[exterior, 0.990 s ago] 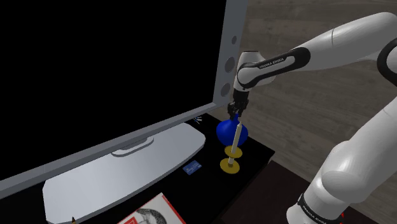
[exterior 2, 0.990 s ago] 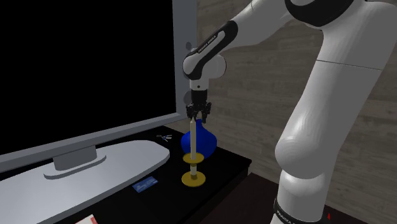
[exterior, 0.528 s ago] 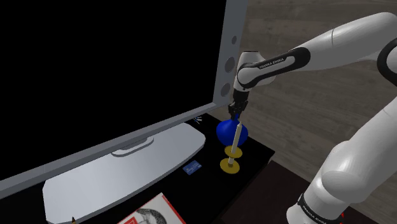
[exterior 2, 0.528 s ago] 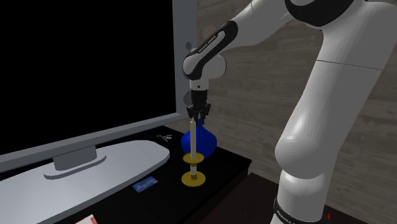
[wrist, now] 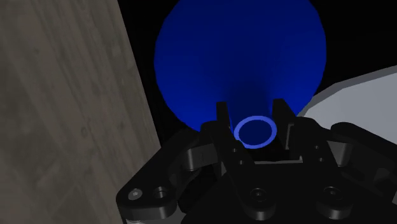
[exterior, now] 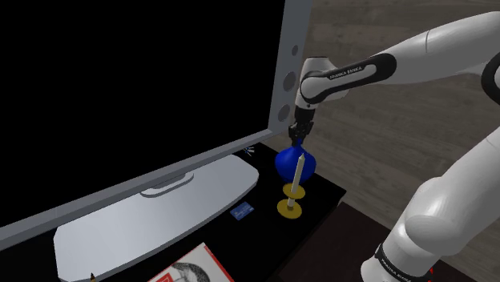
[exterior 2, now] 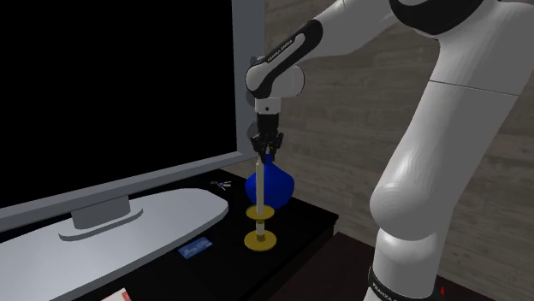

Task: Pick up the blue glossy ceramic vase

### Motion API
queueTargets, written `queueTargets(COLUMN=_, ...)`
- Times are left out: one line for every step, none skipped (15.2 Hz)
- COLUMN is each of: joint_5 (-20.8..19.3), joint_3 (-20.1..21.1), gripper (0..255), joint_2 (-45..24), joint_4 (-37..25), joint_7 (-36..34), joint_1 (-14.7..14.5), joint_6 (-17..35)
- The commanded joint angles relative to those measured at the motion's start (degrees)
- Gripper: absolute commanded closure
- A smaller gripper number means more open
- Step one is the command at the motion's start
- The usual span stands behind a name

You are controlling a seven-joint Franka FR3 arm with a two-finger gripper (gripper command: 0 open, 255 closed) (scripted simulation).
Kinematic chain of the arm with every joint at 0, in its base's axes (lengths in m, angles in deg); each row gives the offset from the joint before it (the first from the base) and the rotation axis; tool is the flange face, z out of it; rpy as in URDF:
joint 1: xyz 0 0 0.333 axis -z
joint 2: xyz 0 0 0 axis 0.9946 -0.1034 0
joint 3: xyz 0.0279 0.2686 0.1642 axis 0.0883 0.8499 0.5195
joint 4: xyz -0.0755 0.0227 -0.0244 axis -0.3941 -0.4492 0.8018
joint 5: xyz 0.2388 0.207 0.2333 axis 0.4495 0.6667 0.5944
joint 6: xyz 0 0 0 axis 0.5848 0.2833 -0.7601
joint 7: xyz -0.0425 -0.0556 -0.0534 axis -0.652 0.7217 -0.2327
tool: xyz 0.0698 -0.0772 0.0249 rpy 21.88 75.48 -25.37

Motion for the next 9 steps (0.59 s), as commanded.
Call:
queueTargets(joint_5=-0.1, joint_3=0.0, gripper=255, joint_2=0.7, joint_4=-1.0, joint_7=0.0, joint_1=0.0, joint_6=-1.7)
queueTargets(joint_5=-0.1, joint_3=0.0, gripper=255, joint_2=1.0, joint_4=-1.6, joint_7=0.0, joint_1=0.0, joint_6=-2.5)
queueTargets(joint_5=-0.1, joint_3=0.1, gripper=255, joint_2=1.2, joint_4=-2.1, joint_7=0.0, joint_1=0.0, joint_6=-3.3)
queueTargets(joint_5=-0.1, joint_3=0.1, gripper=255, joint_2=1.4, joint_4=-2.7, joint_7=0.0, joint_1=0.0, joint_6=-4.1)
queueTargets(joint_5=-0.1, joint_3=0.1, gripper=255, joint_2=1.6, joint_4=-3.3, joint_7=-0.1, joint_1=0.0, joint_6=-4.9)
queueTargets(joint_5=-0.1, joint_3=0.2, gripper=255, joint_2=1.8, joint_4=-3.9, joint_7=-0.1, joint_1=0.0, joint_6=-5.6)
queueTargets(joint_5=-0.1, joint_3=0.2, gripper=255, joint_2=2.0, joint_4=-4.5, joint_7=-0.1, joint_1=0.0, joint_6=-6.4)
queueTargets(joint_5=-0.1, joint_3=0.2, gripper=255, joint_2=2.1, joint_4=-5.1, joint_7=-0.1, joint_1=0.0, joint_6=-7.2)
queueTargets(joint_5=-0.1, joint_3=0.2, gripper=255, joint_2=2.3, joint_4=-5.7, joint_7=-0.1, joint_1=0.0, joint_6=-8.0)
